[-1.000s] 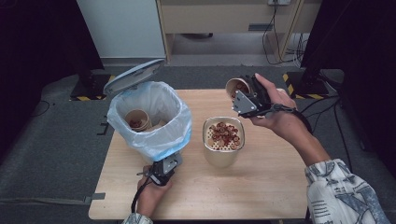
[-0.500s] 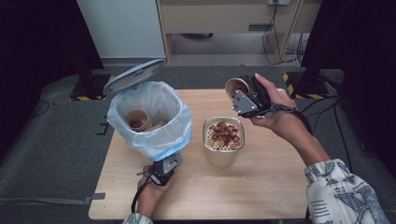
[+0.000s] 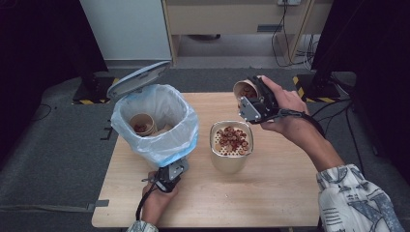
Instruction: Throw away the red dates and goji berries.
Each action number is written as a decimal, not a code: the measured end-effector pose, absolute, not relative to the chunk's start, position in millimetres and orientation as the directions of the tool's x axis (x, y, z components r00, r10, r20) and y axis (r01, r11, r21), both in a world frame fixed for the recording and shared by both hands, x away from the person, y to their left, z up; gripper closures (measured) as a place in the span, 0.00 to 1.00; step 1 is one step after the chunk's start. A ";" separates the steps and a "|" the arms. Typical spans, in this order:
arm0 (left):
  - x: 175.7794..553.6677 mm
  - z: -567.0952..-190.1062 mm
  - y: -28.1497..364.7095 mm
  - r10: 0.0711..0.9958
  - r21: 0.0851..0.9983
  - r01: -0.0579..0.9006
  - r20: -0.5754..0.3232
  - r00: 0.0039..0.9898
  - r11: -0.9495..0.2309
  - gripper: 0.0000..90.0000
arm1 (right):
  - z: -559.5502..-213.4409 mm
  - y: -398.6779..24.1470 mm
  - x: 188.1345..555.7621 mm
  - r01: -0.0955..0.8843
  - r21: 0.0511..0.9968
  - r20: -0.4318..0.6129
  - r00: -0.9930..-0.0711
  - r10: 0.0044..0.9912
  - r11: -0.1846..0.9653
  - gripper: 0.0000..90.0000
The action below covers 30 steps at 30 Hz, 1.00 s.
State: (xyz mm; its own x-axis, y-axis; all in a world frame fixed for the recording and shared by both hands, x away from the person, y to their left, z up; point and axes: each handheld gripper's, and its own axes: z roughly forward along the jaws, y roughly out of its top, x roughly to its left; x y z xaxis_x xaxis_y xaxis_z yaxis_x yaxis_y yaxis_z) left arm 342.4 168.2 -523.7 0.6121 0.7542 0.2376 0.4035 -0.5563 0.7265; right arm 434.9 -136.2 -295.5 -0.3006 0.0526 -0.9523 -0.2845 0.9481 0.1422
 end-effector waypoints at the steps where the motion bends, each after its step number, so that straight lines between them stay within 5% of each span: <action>1: 342.4 -523.7 168.2 0.754 0.727 0.403 0.237 0.612 -0.556 0.99 | -295.9 -135.9 435.2 -0.289 0.136 -0.954 -0.297 0.046 0.948 0.35; 18: 342.5 -524.1 168.5 0.756 0.731 0.402 0.234 0.611 -0.552 0.99 | -295.8 -137.6 439.3 -0.304 0.164 -0.946 -0.317 0.062 0.938 0.35; 30: 342.3 -524.1 168.3 0.756 0.730 0.402 0.236 0.611 -0.553 0.99 | -297.5 -134.8 441.8 -0.321 0.098 -0.956 -0.292 0.000 0.942 0.35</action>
State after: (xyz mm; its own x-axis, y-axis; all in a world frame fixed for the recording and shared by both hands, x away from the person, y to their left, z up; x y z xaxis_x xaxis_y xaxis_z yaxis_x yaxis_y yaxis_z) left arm 342.3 168.3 -524.1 0.6106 0.7558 0.2364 0.4019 -0.5529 0.7299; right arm 441.8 -134.8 -297.5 -0.2923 -0.0005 -0.9563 -0.3205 0.9422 0.0975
